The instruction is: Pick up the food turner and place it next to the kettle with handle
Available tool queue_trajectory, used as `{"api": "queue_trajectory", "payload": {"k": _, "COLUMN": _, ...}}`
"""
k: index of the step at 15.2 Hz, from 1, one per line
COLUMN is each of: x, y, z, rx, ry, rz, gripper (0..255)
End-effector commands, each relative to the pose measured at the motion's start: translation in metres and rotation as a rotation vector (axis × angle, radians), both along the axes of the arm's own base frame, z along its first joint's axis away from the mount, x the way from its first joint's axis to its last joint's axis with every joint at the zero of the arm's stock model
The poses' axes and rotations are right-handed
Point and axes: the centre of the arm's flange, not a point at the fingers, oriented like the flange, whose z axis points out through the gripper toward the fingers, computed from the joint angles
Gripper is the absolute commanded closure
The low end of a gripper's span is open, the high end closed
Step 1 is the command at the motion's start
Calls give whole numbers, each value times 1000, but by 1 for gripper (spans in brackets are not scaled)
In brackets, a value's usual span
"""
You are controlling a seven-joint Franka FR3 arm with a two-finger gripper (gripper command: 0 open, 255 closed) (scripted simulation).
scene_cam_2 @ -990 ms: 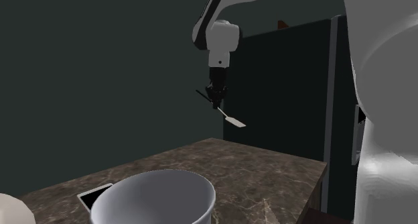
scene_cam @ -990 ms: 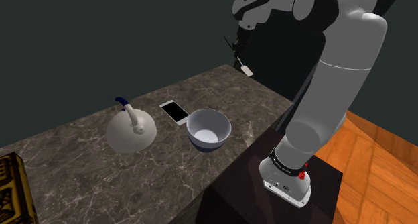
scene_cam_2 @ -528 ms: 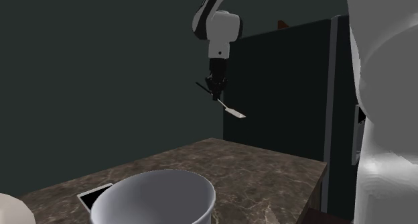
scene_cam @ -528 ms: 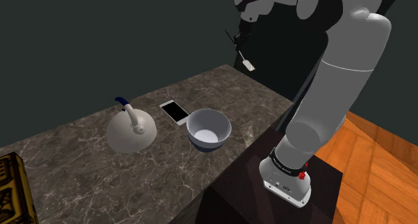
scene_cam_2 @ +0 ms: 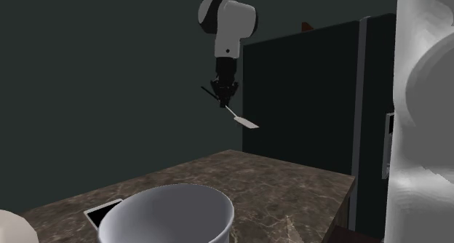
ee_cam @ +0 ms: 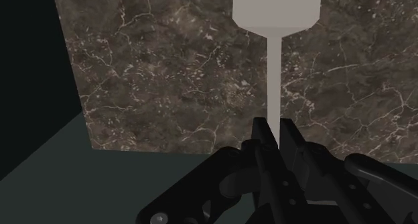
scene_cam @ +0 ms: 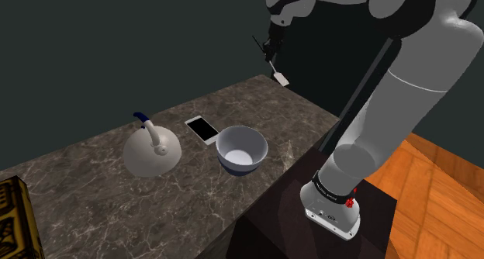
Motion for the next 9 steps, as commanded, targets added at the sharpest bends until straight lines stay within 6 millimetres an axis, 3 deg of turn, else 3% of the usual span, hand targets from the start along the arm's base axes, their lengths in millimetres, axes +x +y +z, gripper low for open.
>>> {"api": "queue_trajectory", "payload": {"k": 1, "x": -8, "y": 27, "z": 1, "rx": -1, "ry": 0, "rz": -1, "gripper": 255}}
{"api": "queue_trajectory", "payload": {"k": 9, "x": -21, "y": 132, "z": 1, "rx": -1, "ry": 0, "rz": -1, "gripper": 255}}
